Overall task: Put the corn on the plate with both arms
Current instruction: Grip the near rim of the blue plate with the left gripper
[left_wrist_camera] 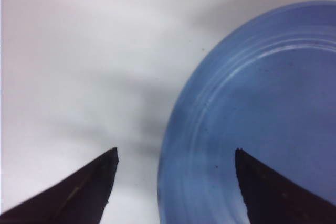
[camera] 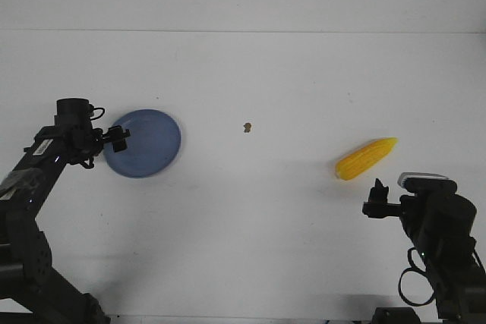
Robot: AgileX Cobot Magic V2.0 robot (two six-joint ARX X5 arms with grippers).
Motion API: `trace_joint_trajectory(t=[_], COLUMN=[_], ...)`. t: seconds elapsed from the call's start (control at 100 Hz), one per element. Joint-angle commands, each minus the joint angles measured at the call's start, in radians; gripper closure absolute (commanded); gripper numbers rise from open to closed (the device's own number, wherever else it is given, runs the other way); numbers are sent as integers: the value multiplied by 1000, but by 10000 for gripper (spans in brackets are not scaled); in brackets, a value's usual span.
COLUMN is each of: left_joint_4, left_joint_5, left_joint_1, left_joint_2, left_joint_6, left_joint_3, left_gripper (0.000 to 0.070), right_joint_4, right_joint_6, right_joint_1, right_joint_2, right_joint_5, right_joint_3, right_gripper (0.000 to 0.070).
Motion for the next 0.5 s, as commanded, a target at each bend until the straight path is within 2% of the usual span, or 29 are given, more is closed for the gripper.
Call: trace_joint_trajectory(t=[0.0,0.49], left_joint_4=[10,42], left_joint_5=[-2,-2], left_joint_1=[7,8], left_joint_2=[25,43], left_joint_6=[-8,-14], left_joint_3=[19,19], left_gripper=[236,236], right_joint_4=[10,10], right_joint_6=[3,3], right_joint_1=[1,1], right_joint_2=[2,2], right_joint_5=[0,0], right_joint_3=[12,12], right_gripper=[146,146])
